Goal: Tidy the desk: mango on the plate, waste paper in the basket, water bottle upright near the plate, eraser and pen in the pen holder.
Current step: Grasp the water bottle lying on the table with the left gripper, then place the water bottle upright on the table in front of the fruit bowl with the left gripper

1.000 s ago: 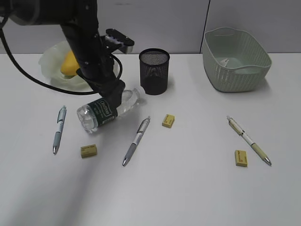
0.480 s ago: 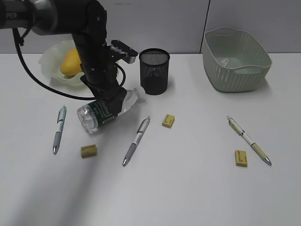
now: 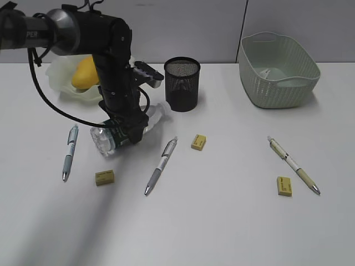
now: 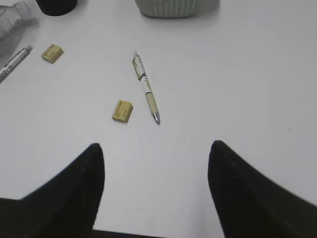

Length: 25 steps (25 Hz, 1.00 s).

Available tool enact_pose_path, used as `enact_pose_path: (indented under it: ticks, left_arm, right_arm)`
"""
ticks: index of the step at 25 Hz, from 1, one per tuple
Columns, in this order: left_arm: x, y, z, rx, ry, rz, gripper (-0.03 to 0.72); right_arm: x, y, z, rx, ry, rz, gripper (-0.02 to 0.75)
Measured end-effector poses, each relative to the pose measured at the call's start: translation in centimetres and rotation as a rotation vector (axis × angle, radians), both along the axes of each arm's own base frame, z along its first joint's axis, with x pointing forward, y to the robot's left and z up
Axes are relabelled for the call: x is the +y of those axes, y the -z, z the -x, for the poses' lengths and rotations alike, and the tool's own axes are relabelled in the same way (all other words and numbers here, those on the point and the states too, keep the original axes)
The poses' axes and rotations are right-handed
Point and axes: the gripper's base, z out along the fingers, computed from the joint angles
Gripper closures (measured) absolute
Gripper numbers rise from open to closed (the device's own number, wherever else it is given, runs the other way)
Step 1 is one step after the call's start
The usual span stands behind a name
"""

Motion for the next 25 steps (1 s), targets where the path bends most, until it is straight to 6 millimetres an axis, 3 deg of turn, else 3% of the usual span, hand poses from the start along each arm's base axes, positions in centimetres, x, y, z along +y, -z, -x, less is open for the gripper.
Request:
enact_pose_path:
  ticks: [6,13,19,25]
  left_arm:
    - [0.0,-0.4,-0.1,0.006,-0.001,-0.008,0.203]
    - [0.1,-2.0,0.2,0.042,-0.028,-0.024,0.203]
    - [0.5,-5.6,0.6,-0.008,-0.067,0.02,0.203]
    - [2.9,-10.8,1.2,-0.065,-0.146,0.125,0.203]
  right_arm:
    - [0.0,0.0,0.0,0.0,0.0,0.0,0.218]
    - [0.0,0.1,-0.1,-0.01,0.001,-0.002,0.218]
    - [0.0,0.1,-0.1,-0.014,0.001,-0.002,0.218]
    - [0.0,0.1,-0.1,-0.015,0.001,-0.002,0.218]
